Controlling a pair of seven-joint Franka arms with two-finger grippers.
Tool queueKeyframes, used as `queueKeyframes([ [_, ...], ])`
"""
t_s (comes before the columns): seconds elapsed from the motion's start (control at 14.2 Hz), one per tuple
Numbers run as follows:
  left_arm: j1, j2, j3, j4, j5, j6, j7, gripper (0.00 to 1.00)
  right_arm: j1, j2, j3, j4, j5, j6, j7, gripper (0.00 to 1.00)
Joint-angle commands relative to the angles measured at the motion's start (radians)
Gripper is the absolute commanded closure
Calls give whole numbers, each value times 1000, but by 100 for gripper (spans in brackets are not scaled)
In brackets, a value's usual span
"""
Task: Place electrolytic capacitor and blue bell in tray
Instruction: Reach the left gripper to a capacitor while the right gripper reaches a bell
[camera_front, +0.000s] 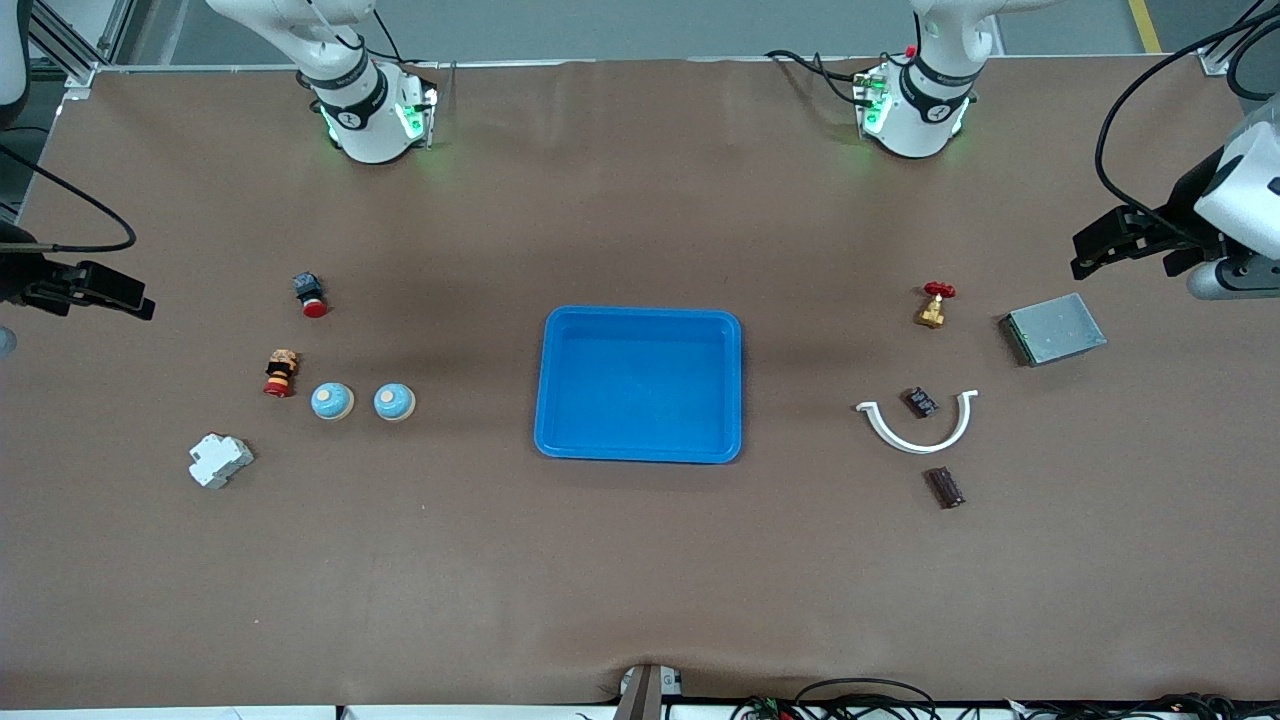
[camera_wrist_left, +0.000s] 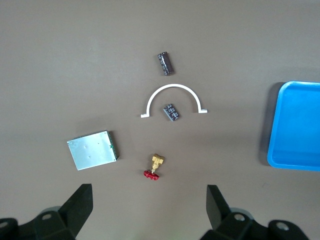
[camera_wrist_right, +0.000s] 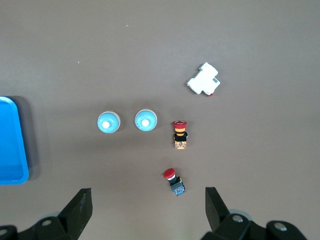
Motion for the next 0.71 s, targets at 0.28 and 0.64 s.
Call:
queueKeyframes([
  [0.28, 8, -11, -1, 11, -8, -14, 3, 0, -12, 4, 14, 8, -3, -9, 10, 0],
  [0.64, 5, 15, -1, 8, -6, -16, -29, 0, -12, 5, 14, 11, 6, -9, 12, 0],
])
